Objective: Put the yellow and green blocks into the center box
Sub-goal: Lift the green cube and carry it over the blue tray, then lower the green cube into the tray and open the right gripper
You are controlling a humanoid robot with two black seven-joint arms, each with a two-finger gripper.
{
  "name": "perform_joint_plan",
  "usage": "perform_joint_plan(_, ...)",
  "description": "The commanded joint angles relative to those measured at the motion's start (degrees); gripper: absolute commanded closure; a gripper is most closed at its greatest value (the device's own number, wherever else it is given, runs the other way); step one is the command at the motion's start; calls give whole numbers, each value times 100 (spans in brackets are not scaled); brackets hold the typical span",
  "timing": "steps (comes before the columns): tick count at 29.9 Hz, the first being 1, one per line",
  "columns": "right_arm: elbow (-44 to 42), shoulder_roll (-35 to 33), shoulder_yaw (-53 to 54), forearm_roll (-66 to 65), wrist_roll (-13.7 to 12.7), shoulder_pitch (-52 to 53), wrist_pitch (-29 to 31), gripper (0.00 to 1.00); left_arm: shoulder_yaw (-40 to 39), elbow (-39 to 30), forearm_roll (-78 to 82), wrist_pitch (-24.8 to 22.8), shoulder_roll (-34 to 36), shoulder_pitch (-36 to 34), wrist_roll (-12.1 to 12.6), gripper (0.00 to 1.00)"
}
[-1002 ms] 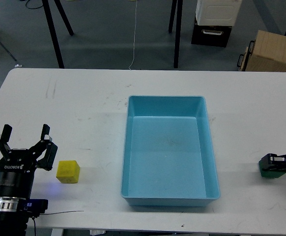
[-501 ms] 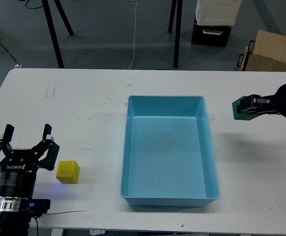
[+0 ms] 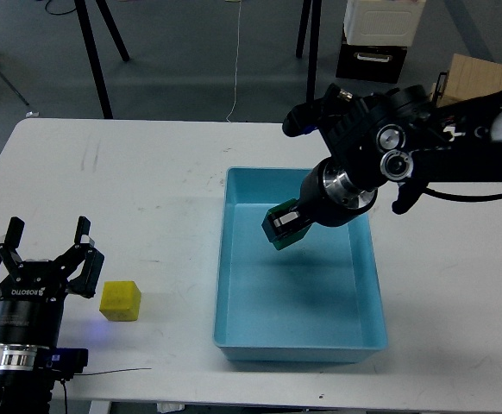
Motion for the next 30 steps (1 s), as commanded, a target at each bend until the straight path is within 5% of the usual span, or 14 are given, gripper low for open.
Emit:
perform_joint_plan(1, -129, 282, -277, -6, -14, -14, -1, 100, 16, 8, -1, -1, -34, -1, 0, 0)
perform_joint_plan(5, -183, 370, -383, -6, -23, -146, -1, 94, 7, 8, -1, -1, -43, -28, 9, 0)
perform_joint_plan(10, -165, 405, -681, 3, -14, -120, -1, 69, 16, 43, -1, -1, -34, -54, 9, 0)
perform_joint_plan(18, -112, 371, -892, 47, 48, 21, -1, 67, 16, 52, 26, -1, -26, -63, 27, 0)
perform_joint_plan(20, -112, 362, -919, 47, 56, 21, -1, 56, 16, 52, 26, -1, -25, -63, 35, 0)
perform_joint_plan(23, -103, 327, -919, 99, 74, 21, -1, 25, 34, 52, 26, -1, -17, -72, 35, 0)
perform_joint_plan(25, -103, 335, -919, 161, 74, 21, -1, 21, 34, 52, 26, -1, -17, -63, 36, 0)
perform_joint_plan(27, -103, 335, -911, 205, 74, 21, -1, 1, 69, 52, 26, -1, -25, -63, 35, 0)
perform_joint_plan(30, -103, 318, -911, 214, 74, 21, -1, 1, 104, 52, 35, -1, -25, -63, 35, 0)
